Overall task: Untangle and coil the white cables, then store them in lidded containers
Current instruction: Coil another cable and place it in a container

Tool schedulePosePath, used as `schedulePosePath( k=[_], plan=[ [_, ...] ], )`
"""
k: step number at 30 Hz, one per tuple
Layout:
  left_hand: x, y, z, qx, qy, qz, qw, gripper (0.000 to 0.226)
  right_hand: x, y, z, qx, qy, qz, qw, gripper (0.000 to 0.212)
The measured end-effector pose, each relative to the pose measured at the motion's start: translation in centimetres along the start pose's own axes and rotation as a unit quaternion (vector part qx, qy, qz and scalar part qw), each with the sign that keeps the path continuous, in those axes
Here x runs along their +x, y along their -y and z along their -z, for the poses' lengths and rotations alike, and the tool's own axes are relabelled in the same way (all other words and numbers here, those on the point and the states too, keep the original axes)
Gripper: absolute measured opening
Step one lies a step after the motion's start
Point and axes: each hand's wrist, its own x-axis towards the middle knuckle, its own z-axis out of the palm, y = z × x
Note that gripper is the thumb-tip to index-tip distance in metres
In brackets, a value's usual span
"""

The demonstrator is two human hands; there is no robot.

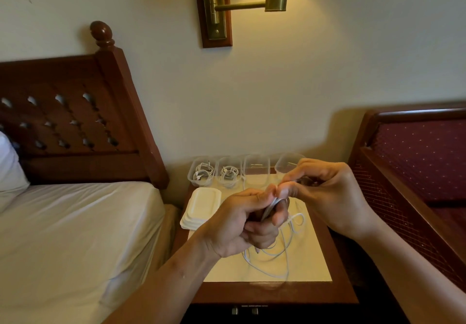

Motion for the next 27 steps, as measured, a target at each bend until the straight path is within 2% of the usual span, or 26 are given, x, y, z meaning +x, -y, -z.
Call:
schedulePosePath(
  k=[2,4,5,9,15,19,24,27],
  plan=[
    [0.0,-0.1,-0.5,-0.049,0.030,-0.032,0.998,0.042,-0.1,-0.7,-0.7,0.104,-0.010,-0.020,0.994,0.025],
    [0.0,-0.3,-0.9,-0.094,0.046,-0.055,0.993,0.041,-0.4,-0.8,-1.5,0.185,-0.018,-0.067,0.980,0.020],
    [0.0,-0.3,-0.9,-0.117,0.047,-0.061,0.990,0.042,-0.8,-0.9,-1.9,0.201,-0.017,-0.086,0.976,0.018],
    [0.2,-0.6,-0.1,-0.154,0.000,-0.054,0.987,0.043,-2.4,-0.6,-3.3,0.228,-0.024,-0.165,0.959,0.032],
    [0.7,-0.6,0.2,-0.117,-0.121,-0.005,0.986,0.046,-2.8,0.4,-3.9,0.084,-0.051,-0.142,0.985,0.016],
    [1.4,-0.5,-0.9,-0.096,-0.271,0.008,0.958,0.053,-2.8,0.1,-3.9,0.027,-0.110,-0.151,0.982,0.014],
    [2.2,0.4,-2.0,-0.005,-0.387,-0.070,0.919,0.047,-2.6,0.5,-4.1,0.000,-0.129,-0.150,0.980,0.021],
    [1.9,0.4,-1.5,0.028,-0.403,-0.107,0.909,0.032,-2.6,0.8,-3.9,-0.019,-0.142,-0.148,0.979,0.018]
  ],
)
